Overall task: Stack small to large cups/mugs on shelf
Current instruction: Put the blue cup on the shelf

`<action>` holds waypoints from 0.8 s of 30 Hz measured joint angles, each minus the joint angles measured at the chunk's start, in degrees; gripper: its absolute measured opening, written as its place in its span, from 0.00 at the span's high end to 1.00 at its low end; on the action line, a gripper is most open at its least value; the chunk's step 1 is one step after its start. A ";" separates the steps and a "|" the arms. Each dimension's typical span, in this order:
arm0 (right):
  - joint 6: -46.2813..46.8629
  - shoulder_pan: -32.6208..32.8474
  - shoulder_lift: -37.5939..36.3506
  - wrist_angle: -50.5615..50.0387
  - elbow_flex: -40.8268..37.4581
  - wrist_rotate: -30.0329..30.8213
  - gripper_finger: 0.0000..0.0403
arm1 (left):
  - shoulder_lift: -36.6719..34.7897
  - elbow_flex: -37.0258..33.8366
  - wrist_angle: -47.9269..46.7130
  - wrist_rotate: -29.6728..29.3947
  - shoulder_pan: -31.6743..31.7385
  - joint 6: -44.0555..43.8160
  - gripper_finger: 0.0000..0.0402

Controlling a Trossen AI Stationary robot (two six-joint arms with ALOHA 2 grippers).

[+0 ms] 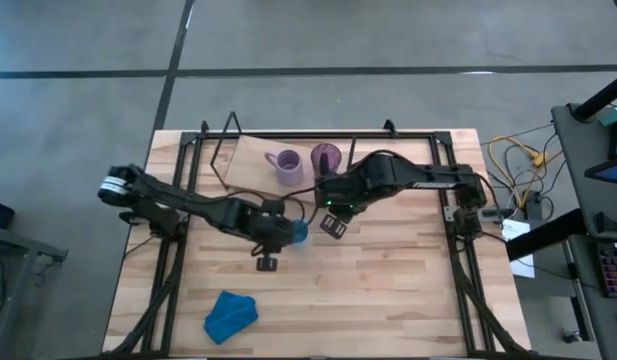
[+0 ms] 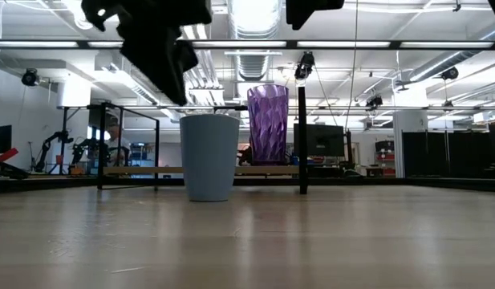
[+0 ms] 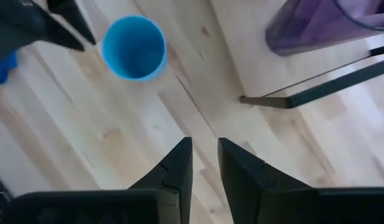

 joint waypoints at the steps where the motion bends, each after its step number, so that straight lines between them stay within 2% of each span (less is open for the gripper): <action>1: -0.40 0.01 -0.40 -0.02 -0.46 0.60 0.83 | 0.22 0.85 0.15 -0.06 0.00 0.59 0.87; 10: -0.89 -0.22 -2.78 -0.05 -2.24 3.34 0.83 | 0.09 2.36 1.38 -0.94 0.48 2.73 0.87; 24: -1.53 -0.62 -3.56 -0.05 -2.41 14.17 0.83 | 0.15 1.07 1.57 -0.01 0.70 2.67 0.87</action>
